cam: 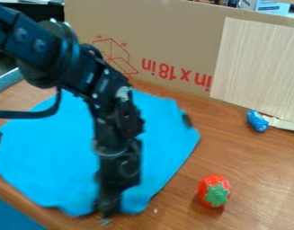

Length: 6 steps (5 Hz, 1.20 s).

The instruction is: Fold the cloth from bottom right to top left

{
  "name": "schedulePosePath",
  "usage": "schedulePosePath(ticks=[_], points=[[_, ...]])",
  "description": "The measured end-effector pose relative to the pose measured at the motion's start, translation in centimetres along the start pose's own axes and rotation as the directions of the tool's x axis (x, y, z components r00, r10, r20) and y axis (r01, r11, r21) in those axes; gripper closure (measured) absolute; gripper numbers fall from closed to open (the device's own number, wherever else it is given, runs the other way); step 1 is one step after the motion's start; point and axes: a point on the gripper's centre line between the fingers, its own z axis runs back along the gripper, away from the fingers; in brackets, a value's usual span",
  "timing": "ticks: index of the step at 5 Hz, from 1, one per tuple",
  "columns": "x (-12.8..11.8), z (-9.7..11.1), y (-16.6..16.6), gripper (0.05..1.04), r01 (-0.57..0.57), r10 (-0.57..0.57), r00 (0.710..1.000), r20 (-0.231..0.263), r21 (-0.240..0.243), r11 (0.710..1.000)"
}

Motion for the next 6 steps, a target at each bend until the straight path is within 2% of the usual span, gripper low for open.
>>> schedulePosePath(ticks=[1, 2, 3, 4, 5, 6], points=[[-0.9, 3.6, 1.4, 1.007, 0.007, -0.003, 0.999, 0.054, -0.074, 0.997], [-1.5, 6.2, 2.7, 1.009, -0.025, 0.033, 0.997, 0.069, -0.114, 0.993], [-2.0, 7.1, 5.8, 1.009, -0.107, 0.115, 0.992, 0.053, -0.132, 0.986], [-2.7, 7.0, 9.5, 1.009, -0.172, 0.177, 0.984, 0.017, -0.151, 0.973], [-3.1, 7.1, 11.8, 1.009, -0.207, 0.211, 0.978, 0.006, -0.153, 0.966], [-3.6, 7.0, 14.8, 1.009, -0.263, 0.267, 0.964, -0.003, -0.182, 0.947]])
